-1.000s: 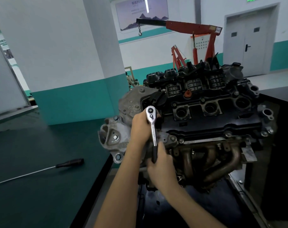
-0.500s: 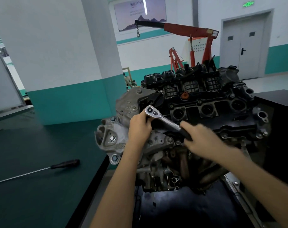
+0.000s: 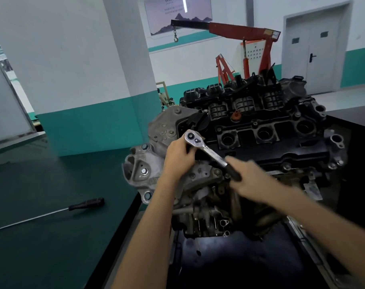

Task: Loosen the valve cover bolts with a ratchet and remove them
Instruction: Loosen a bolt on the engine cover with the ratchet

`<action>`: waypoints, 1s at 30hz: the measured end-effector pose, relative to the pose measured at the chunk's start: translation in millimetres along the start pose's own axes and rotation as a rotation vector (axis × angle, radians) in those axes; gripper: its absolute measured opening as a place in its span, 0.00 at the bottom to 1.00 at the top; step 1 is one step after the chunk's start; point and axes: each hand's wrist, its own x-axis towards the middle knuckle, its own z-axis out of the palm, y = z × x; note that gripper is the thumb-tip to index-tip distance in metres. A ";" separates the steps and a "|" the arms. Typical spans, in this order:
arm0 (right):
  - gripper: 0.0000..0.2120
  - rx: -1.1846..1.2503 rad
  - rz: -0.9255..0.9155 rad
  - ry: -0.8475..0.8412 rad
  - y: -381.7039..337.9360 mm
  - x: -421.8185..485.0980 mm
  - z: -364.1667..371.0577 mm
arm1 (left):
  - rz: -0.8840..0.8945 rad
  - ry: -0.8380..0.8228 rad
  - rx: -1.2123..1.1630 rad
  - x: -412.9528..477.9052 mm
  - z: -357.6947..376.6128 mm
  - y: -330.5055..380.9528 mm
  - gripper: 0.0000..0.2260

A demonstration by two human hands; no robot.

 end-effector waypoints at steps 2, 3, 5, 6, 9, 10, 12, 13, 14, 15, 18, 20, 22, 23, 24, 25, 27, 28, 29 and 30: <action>0.16 -0.350 -0.054 -0.030 15.3 20.8 -40.4 | -0.020 0.026 0.015 0.4 0.7 0.1 0.06; 0.16 -0.505 -0.089 -0.023 17.1 29.3 -53.0 | -0.036 0.036 0.020 0.4 1.8 0.4 0.06; 0.15 -0.632 -0.129 0.018 15.8 35.3 -59.3 | -0.066 0.068 0.050 0.0 4.0 1.4 0.06; 0.15 -0.621 -0.108 0.050 15.0 30.5 -53.0 | -0.077 0.090 0.065 0.0 4.9 1.7 0.06; 0.12 -0.148 0.048 0.103 -1.1 -6.1 0.6 | -0.080 0.121 0.115 -0.1 7.2 1.0 0.04; 0.12 0.063 0.102 0.102 -13.6 -16.4 24.7 | -0.081 0.115 0.120 0.1 7.3 0.1 0.04; 0.13 0.301 0.173 0.169 -42.2 -18.4 69.7 | -0.097 0.087 0.098 2.4 6.4 -1.8 0.05; 0.15 0.343 0.208 0.206 -56.1 -13.6 88.1 | -0.107 0.075 0.081 3.3 5.9 -2.5 0.05; 0.18 0.378 0.237 0.231 -67.0 -10.0 102.0 | -0.112 0.069 0.068 3.4 5.3 -2.5 0.06; 0.20 0.409 0.250 0.245 -73.6 -7.9 109.3 | -0.106 0.066 0.062 3.1 4.6 -1.7 0.08; 0.17 0.357 0.213 0.184 -56.0 -9.7 91.6 | -0.087 0.053 0.026 1.9 2.9 -1.6 0.07; 0.14 0.240 0.135 0.076 -28.0 -13.0 54.2 | -0.042 0.030 0.011 1.3 2.7 -3.5 0.07; 0.14 0.028 0.056 0.016 0.0 -2.7 7.1 | 0.016 0.022 0.033 1.1 2.5 -2.4 0.07; 0.15 -0.145 0.023 0.000 9.9 7.9 -16.7 | 0.034 0.036 0.039 1.0 1.9 -0.6 0.06; 0.17 -0.347 -0.010 -0.012 15.9 19.1 -37.8 | 0.035 0.052 0.040 1.3 1.9 0.3 0.06; 0.19 -0.525 -0.055 -0.014 18.5 29.8 -54.7 | 0.025 0.067 0.040 1.8 2.9 -0.1 0.06; 0.19 -0.707 -0.143 0.007 16.0 41.4 -68.9 | -0.028 0.115 0.069 1.5 5.1 -1.3 0.06; 0.18 -0.724 -0.153 0.031 13.5 39.7 -67.0 | -0.056 0.140 0.083 1.1 6.1 -1.6 0.05; 0.17 -0.706 -0.136 0.064 12.0 33.2 -58.3 | -0.075 0.157 0.093 0.8 7.2 -1.9 0.05; 0.17 -0.645 -0.090 0.100 9.4 22.0 -42.8 | -0.083 0.165 0.105 0.5 8.0 -1.3 0.04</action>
